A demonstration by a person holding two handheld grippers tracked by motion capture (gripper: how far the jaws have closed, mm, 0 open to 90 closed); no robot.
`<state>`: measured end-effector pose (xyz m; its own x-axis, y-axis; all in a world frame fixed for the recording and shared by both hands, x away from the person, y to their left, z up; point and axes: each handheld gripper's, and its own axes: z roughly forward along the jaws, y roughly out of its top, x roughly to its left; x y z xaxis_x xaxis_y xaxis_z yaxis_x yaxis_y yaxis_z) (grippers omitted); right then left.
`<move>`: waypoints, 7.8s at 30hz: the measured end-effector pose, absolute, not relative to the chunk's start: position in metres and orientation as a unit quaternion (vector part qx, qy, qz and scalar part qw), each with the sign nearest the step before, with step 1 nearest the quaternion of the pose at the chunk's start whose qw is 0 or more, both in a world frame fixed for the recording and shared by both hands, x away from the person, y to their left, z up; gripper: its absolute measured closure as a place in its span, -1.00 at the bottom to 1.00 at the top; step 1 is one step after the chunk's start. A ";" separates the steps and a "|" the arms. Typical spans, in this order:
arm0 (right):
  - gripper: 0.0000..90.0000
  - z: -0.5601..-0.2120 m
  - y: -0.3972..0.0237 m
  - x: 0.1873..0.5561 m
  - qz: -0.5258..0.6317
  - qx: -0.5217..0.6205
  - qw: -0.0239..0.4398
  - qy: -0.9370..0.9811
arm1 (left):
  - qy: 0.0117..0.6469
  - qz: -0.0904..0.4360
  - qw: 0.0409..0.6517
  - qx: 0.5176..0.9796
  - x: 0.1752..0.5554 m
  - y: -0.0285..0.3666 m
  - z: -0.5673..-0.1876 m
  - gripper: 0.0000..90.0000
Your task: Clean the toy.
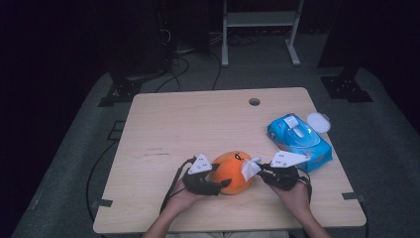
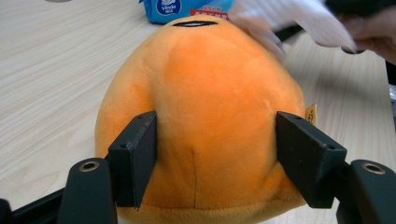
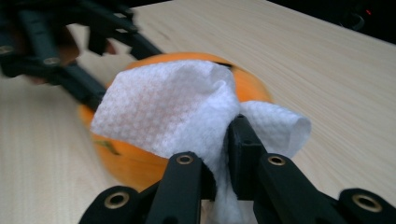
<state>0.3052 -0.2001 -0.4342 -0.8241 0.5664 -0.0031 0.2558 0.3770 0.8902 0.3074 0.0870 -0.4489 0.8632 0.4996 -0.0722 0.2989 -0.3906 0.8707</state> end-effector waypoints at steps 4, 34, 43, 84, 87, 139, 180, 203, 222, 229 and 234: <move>0.83 -0.429 -0.188 0.292 0.499 0.221 0.159 0.823 | 0.236 0.096 0.509 0.822 0.309 0.090 -0.451 -0.44; 0.83 -0.432 -0.195 0.300 0.501 0.237 0.171 0.815 | 0.255 0.057 0.545 0.797 0.321 0.112 -0.444 -0.49; 0.83 -0.425 -0.181 0.291 0.496 0.192 0.186 0.826 | 0.249 0.080 0.514 0.817 0.318 0.103 -0.453 -0.30; 0.84 -0.423 -0.198 0.294 0.517 0.221 0.153 0.812 | 0.230 0.090 0.515 0.821 0.308 0.081 -0.447 -0.27; 0.84 -0.425 -0.215 0.303 0.509 0.255 0.165 0.805 | 0.218 0.100 0.511 0.826 0.305 0.077 -0.445 -0.26; 0.84 -0.407 -0.195 0.283 0.553 0.202 0.145 0.795 | 0.109 0.261 0.489 0.825 0.273 0.054 -0.428 0.00; 0.84 -0.433 -0.214 0.299 0.533 0.279 0.126 0.788 | 0.218 0.160 0.515 0.814 0.308 0.090 -0.438 0.00; 0.83 -0.438 -0.205 0.295 0.510 0.263 0.138 0.807 | 0.254 0.139 0.518 0.805 0.319 0.096 -0.442 0.00; 0.83 -0.432 -0.185 0.289 0.518 0.206 0.161 0.815 | 0.266 0.073 0.560 0.781 0.321 0.101 -0.438 0.01; 0.83 -0.434 -0.193 0.288 0.505 0.225 0.179 0.814 | 0.272 0.075 0.560 0.779 0.322 0.100 -0.439 0.08; 0.82 -0.434 -0.156 0.268 0.493 0.139 0.172 0.841 | 0.285 0.072 0.559 0.775 0.324 0.102 -0.439 0.17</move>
